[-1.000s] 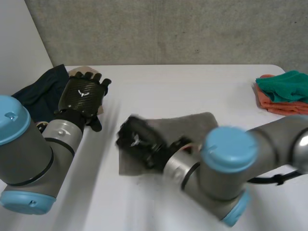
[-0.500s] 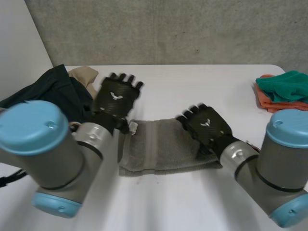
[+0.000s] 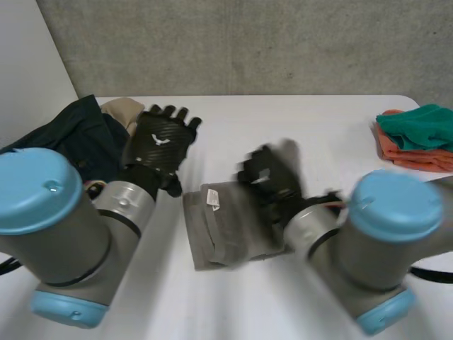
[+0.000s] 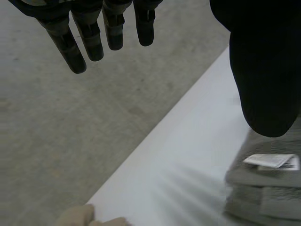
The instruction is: Fold the laundry.
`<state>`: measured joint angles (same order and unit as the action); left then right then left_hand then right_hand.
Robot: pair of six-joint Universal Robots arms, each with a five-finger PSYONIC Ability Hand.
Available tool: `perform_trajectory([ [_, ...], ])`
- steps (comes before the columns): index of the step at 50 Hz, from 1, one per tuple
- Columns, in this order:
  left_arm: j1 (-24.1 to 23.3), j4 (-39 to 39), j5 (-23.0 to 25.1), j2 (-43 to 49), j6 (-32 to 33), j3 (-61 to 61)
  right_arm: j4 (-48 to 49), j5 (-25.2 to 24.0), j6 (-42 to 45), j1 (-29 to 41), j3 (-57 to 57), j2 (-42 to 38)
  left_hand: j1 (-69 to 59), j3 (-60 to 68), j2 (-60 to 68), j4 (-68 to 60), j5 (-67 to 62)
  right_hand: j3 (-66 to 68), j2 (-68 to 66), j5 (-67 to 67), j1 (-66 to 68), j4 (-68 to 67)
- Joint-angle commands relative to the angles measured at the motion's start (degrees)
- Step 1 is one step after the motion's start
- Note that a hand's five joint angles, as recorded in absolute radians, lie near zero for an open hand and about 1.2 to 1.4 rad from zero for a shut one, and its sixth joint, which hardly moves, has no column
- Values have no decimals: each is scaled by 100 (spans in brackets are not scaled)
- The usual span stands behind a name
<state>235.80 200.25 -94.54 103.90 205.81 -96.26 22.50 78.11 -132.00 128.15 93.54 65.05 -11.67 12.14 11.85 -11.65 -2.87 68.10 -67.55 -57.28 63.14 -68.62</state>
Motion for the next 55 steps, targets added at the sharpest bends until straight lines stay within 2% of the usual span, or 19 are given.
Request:
perform_trajectory([
  [1,326,5,-187,-343,-163,-297,44,-849,78,834,-126,-661,167,-214,-185,165,287,380,-435,-462,876,-328],
  [3,362,-4,-293,-361,-287,-323,44,-841,8,826,-117,-643,167,-214,-185,165,287,-2892,2837,2810,-2396,2944],
  [5,388,-4,-416,-361,-488,-315,78,-858,-227,808,-47,-599,167,-214,-185,165,287,-5420,5365,5338,-4923,5471],
  [8,388,-4,-425,-361,-647,-262,88,-823,-755,598,6,-389,167,-214,-185,165,287,-5810,5755,5728,-5314,5862],
  [11,353,-4,-434,-353,-832,-104,35,-692,-1914,-95,146,322,163,-209,-180,160,283,-5810,5755,5728,-5314,5862],
  [12,336,-4,-425,-335,-867,-51,17,-622,-2630,-445,199,646,146,-192,-163,143,266,-5810,5755,5728,-5314,5862],
  [14,239,-4,-434,-265,-1007,124,-79,-577,-3346,-720,217,824,129,-175,-146,126,249,-5810,5755,5728,-5314,5862],
  [16,82,-13,-434,-169,-1122,247,-455,-577,-4170,-1027,139,851,112,-158,-130,109,232,-5810,5755,5728,-5314,5862],
  [20,-525,-170,-460,279,-1456,660,-1350,-665,-4851,-1248,-255,817,-72,26,55,-75,48,-5810,5755,5728,-5314,5862],
  [23,-789,-478,-478,657,-1711,942,-1827,-674,-4888,-1284,-564,615,-73,27,56,-76,47,-5810,5755,5728,-5314,5862],
  [28,-842,-926,-557,1334,-2054,1188,-2504,-639,-4677,-1214,-1389,-333,-73,27,55,-76,47,-5810,5755,5728,-5314,5862],
  [34,-860,-1278,-1049,1923,-2098,1206,-2821,-700,-4545,-1213,-1945,-1055,-22,-24,5,-25,98,-5810,5755,5728,-5314,5862],
  [40,-807,-1471,-1137,2134,-2063,1057,-2866,-657,-4046,-995,-2121,-1574,11,-58,-29,9,131,-5810,5755,5728,-5314,5862],
  [43,-807,-1568,-1155,2117,-2054,978,-2874,-577,-3623,-941,-2130,-1627,11,-58,-29,9,131,-5810,5755,5728,-5314,5862],
  [49,-781,-1612,-1129,1863,-2019,1039,-2839,-51,-2682,-792,-2095,-1321,45,-91,-62,42,165,-5810,5755,5728,-5314,5862],
  [55,-588,-1595,-1059,1362,-1353,1258,-2367,222,-2471,-573,-1596,-688,112,-158,-130,109,232,-5810,5755,5728,-5314,5862],
])
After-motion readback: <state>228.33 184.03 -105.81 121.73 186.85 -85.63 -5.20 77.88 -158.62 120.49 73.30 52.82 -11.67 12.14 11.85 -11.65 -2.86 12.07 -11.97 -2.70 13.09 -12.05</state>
